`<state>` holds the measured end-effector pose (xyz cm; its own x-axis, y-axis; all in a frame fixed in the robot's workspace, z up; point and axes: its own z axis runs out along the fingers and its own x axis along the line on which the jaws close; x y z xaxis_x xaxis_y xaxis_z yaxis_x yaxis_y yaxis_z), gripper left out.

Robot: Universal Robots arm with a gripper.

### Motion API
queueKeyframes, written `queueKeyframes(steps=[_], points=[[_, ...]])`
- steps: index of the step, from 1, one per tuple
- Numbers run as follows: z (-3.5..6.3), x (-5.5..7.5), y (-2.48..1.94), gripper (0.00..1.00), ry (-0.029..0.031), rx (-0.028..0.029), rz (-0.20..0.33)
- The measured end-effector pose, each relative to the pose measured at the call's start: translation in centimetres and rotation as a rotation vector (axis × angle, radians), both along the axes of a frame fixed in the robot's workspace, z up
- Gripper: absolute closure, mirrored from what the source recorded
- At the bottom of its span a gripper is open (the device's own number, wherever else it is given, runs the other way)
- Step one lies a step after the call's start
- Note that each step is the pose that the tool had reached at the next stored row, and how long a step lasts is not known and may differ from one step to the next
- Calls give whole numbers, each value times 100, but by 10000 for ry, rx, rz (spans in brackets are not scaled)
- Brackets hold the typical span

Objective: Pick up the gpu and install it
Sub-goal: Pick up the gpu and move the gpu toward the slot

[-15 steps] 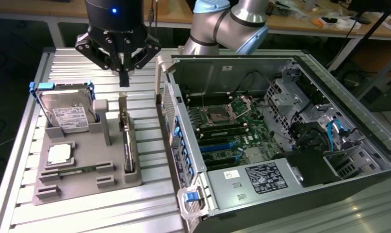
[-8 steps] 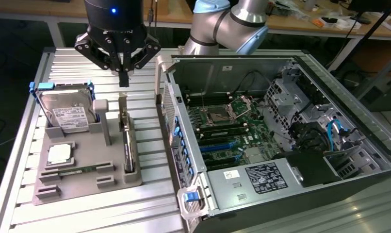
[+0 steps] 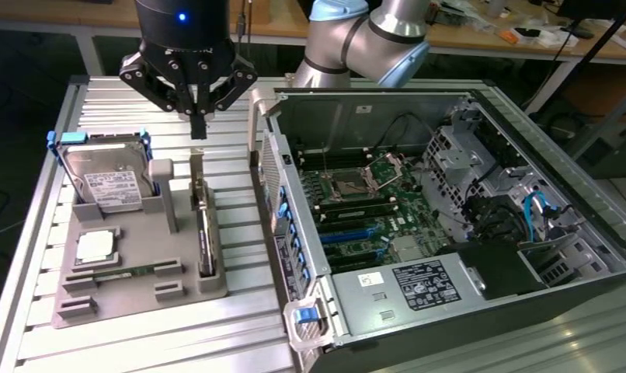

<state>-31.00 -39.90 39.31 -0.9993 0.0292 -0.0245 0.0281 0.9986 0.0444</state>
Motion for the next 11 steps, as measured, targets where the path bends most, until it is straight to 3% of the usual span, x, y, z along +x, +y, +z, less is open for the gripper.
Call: queueKeyframes(steps=[1, 3, 4, 5, 6, 11], points=[[0, 0, 0, 89, 0, 0, 0], [0, 0, 0, 65, 0, 0, 0], [0, 0, 0, 58, 0, 0, 0], [0, 0, 0, 58, 0, 0, 0], [0, 0, 0, 52, 0, 0, 0], [0, 0, 0, 52, 0, 0, 0]])
